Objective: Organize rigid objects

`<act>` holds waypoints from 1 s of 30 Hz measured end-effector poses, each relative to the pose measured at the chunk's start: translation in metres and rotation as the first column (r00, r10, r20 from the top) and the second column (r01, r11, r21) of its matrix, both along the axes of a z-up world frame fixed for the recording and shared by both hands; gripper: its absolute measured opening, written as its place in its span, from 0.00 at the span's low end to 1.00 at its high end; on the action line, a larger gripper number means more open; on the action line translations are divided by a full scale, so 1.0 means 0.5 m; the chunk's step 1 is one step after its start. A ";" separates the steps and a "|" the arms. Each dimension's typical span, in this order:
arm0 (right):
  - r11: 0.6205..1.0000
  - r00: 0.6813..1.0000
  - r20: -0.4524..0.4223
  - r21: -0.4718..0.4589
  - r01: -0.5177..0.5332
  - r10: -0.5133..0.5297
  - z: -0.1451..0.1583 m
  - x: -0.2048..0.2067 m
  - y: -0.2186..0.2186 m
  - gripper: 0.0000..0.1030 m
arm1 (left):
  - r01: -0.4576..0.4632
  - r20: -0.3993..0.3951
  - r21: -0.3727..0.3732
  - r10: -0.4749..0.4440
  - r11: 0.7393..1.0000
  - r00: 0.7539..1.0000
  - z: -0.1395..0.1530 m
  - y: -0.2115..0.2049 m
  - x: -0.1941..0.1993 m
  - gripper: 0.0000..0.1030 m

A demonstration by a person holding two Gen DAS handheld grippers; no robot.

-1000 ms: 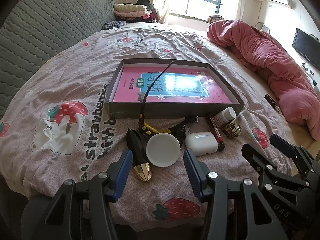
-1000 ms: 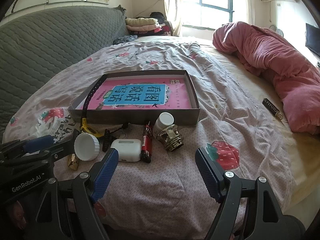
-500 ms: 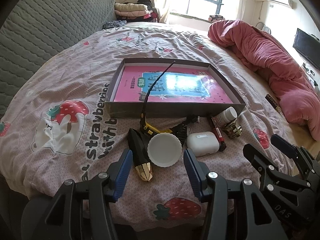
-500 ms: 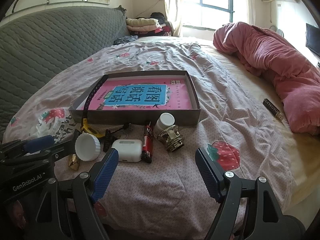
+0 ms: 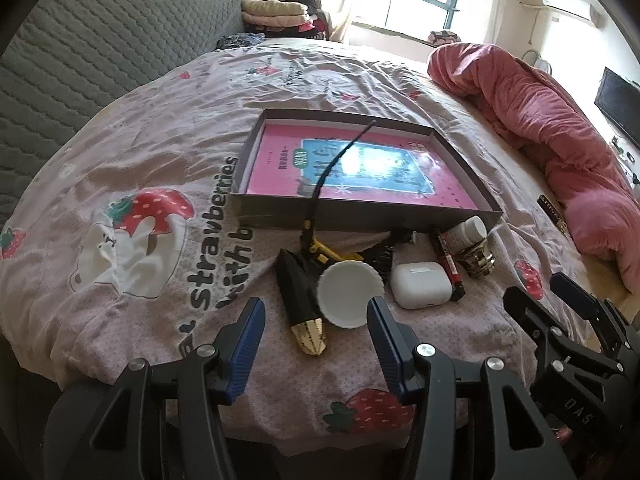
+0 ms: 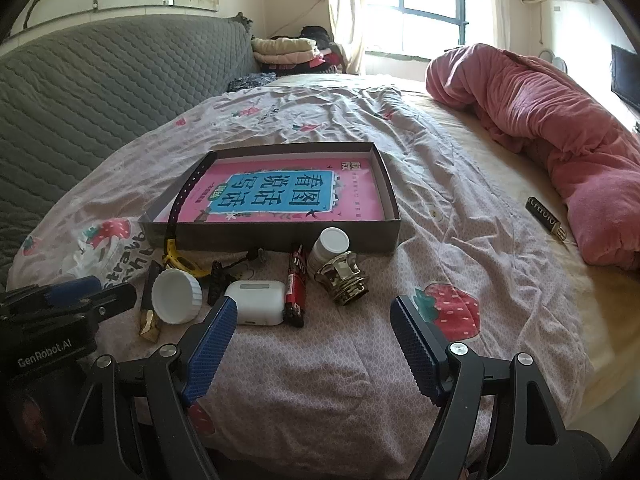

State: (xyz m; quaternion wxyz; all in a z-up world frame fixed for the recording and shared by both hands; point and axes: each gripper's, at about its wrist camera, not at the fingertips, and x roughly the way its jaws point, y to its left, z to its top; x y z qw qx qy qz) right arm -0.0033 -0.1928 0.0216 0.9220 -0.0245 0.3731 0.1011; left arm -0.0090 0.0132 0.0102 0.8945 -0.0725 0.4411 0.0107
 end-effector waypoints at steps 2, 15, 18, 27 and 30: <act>1.000 1.000 0.001 0.004 -0.001 0.001 0.001 0.000 -0.001 0.77 | -0.001 -0.007 0.001 0.001 1.000 1.000 -0.003 0.004 -0.002 0.51; 1.000 1.000 0.004 0.021 0.006 -0.006 0.006 -0.002 -0.004 0.77 | -0.025 -0.068 -0.012 0.024 1.000 0.997 -0.032 0.038 -0.004 0.51; 1.000 1.000 -0.001 0.029 0.010 -0.010 0.006 0.000 -0.007 0.77 | -0.018 -0.082 -0.015 0.016 1.000 0.996 -0.041 0.034 -0.001 0.51; 0.999 1.000 -0.021 0.041 0.012 -0.011 -0.003 0.011 -0.012 0.77 | -0.007 -0.115 -0.010 0.006 1.000 0.993 -0.072 0.018 0.018 0.51; 0.999 1.000 -0.028 0.032 0.009 -0.008 -0.010 0.016 -0.010 0.77 | -0.011 -0.140 -0.007 0.010 1.000 0.990 -0.090 0.016 0.031 0.51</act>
